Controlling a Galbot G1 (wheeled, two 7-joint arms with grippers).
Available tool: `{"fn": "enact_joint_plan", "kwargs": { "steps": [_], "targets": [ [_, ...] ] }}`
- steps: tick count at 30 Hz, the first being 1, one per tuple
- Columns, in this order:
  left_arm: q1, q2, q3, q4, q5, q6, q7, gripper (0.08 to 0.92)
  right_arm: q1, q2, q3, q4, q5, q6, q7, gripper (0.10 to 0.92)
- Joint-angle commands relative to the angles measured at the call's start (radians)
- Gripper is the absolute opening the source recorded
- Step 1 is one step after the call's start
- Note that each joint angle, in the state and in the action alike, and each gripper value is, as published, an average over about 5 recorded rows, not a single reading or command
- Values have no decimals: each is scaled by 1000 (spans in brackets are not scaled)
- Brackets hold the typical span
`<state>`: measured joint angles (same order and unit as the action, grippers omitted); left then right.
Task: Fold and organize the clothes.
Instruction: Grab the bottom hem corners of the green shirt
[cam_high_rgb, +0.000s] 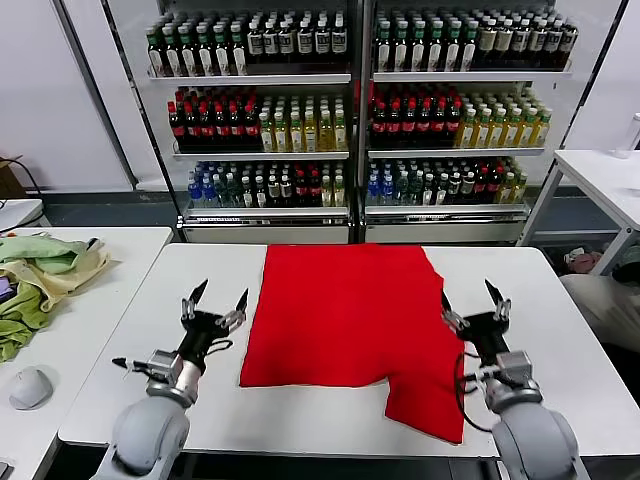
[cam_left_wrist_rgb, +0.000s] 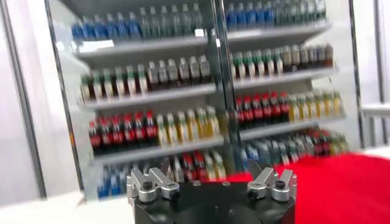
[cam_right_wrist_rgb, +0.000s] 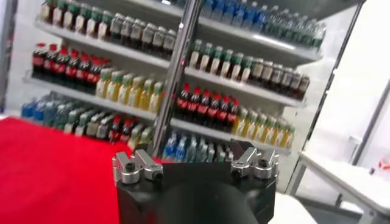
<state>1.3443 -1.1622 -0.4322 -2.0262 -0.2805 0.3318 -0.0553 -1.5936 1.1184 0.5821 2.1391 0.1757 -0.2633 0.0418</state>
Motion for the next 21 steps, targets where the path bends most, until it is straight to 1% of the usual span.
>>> {"fn": "enact_joint_plan", "kwargs": {
  "steps": [1,6,14,18,21],
  "targets": [
    [126,52,14,-108,-77,168,-74,823,-268,-47,0,25,44,71,-8,823],
    [155,46,36,-54,-80,160,-106,823,-271,-16,0,28,61,68,0,823],
    [184,30,60,-73,-115,151,-147,823,-266,-1,-16,4,73,48,23,823],
    [161,22,56,-46,-111,150,-145,823,-264,11,-35,-8,71,38,22,823],
    [124,10,52,16,-99,151,-145,823,-269,18,-42,-7,72,37,25,823]
  ]
}}
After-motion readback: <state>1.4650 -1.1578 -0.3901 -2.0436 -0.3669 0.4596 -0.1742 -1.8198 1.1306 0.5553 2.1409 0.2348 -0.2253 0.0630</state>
